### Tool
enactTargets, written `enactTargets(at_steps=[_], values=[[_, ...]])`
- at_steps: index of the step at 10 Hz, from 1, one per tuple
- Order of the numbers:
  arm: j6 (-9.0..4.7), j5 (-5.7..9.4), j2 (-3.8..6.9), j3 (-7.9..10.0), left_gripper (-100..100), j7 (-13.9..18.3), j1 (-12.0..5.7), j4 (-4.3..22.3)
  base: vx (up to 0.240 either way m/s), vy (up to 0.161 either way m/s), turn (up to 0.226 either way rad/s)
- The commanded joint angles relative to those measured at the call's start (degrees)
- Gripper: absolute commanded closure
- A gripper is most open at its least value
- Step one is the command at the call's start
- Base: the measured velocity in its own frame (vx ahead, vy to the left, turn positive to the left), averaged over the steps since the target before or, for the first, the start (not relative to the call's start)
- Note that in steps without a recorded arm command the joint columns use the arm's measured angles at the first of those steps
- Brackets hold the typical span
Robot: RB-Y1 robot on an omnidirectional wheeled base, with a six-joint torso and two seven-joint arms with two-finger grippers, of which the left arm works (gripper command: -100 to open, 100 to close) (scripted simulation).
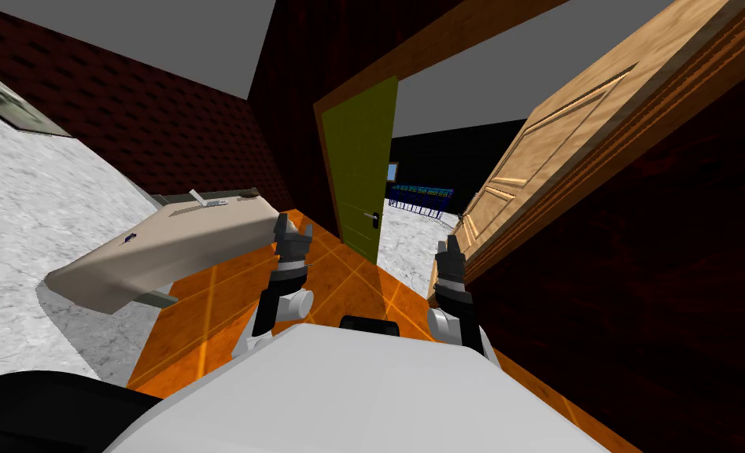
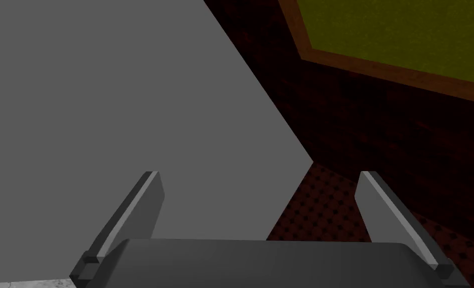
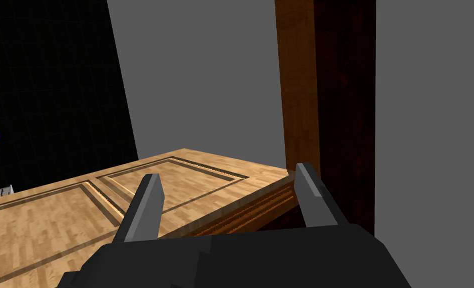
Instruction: Push the door open
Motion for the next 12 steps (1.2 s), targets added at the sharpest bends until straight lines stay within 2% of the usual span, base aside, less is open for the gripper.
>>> enactTargets(at_steps=[1,8,12], values=[[0.21,-0.01,0.72,-0.61,-100,0.3,-1.01,1.9,0.048,0.127,-0.071],[1.01,-0.04,3.15,-2.95,-100,1.5,-4.9,9.4,0.09,0.017,-0.055],[1.58,-0.06,4.69,-4.61,-100,2.3,-7.65,14.8,0.092,0.044,-0.063]])
